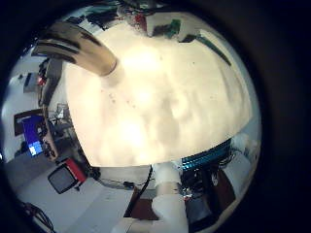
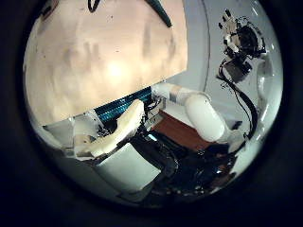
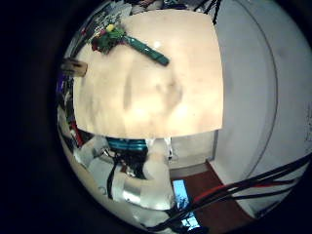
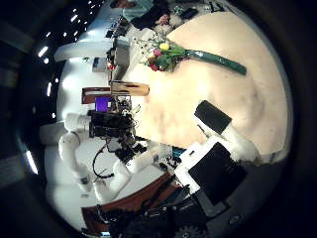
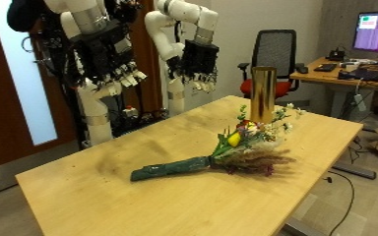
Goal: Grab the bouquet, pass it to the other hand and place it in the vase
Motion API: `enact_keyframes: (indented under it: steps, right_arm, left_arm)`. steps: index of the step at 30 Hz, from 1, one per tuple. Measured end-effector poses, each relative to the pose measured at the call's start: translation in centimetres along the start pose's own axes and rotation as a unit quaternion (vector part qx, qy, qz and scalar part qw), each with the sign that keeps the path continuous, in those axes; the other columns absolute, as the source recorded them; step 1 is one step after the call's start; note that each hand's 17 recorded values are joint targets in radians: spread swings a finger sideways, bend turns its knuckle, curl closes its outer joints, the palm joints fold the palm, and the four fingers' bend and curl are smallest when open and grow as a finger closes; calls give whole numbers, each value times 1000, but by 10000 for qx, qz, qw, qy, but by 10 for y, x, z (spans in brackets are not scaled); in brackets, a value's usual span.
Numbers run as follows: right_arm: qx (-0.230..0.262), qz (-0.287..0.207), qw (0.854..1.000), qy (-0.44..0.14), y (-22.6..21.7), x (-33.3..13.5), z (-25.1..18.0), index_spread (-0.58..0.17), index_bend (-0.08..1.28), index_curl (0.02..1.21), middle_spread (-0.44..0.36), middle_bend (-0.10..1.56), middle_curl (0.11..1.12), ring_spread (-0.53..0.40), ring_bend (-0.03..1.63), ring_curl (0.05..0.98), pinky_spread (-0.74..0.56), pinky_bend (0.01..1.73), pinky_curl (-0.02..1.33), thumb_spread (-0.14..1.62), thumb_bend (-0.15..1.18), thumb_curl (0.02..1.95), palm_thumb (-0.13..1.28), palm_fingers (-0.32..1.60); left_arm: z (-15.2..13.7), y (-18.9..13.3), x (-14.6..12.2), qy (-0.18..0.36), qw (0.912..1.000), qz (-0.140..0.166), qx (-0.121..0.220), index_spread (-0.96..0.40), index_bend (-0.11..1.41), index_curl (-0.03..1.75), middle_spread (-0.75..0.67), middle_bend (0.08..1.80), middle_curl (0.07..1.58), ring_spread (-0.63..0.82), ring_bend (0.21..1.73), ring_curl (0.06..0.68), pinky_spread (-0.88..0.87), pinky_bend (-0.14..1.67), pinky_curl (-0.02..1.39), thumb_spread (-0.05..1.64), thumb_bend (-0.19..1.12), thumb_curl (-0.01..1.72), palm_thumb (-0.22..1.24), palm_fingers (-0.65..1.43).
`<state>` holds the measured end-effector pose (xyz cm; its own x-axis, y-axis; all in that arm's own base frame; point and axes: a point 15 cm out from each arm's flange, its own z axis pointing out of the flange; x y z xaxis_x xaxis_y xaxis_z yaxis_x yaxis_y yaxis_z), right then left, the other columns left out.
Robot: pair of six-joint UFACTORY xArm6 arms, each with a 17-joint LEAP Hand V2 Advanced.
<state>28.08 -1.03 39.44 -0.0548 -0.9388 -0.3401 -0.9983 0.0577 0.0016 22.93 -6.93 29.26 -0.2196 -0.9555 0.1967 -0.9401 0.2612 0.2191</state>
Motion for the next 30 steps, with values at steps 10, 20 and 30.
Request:
enact_keyframes:
  steps: [10, 20, 30]
  right_arm:
    - [-225, 47, 9997, -97, -6, 1, 13, -313, 175, 317, 86, 189, 300, 166, 286, 225, 333, 224, 298, 1081, -21, 430, 781, 309]
    - [-249, 271, 9993, -114, -38, 11, 35, -281, 160, 294, 80, 197, 313, 164, 340, 234, 337, 241, 300, 1090, -21, 425, 773, 323]
    - [232, 336, 9992, 28, -97, 13, 50, -174, 133, 282, 13, 376, 378, -62, 450, 247, 174, 174, 260, 1090, -20, 422, 771, 497]
  left_arm:
    - [0, 1, 2, -25, 9999, 97, -15, 190, 182, 360, 322, 245, 337, 516, 412, 201, 534, 179, 238, 971, -27, 312, 481, 186]
    - [-30, 0, 2, -218, 9993, 212, 211, 191, 176, 356, 333, 235, 332, 524, 416, 202, 541, 188, 243, 975, -27, 310, 475, 191]
    - [-38, -2, -4, -216, 9992, 207, 274, 191, 178, 352, 335, 234, 335, 511, 413, 200, 526, 185, 249, 976, -27, 308, 475, 189]
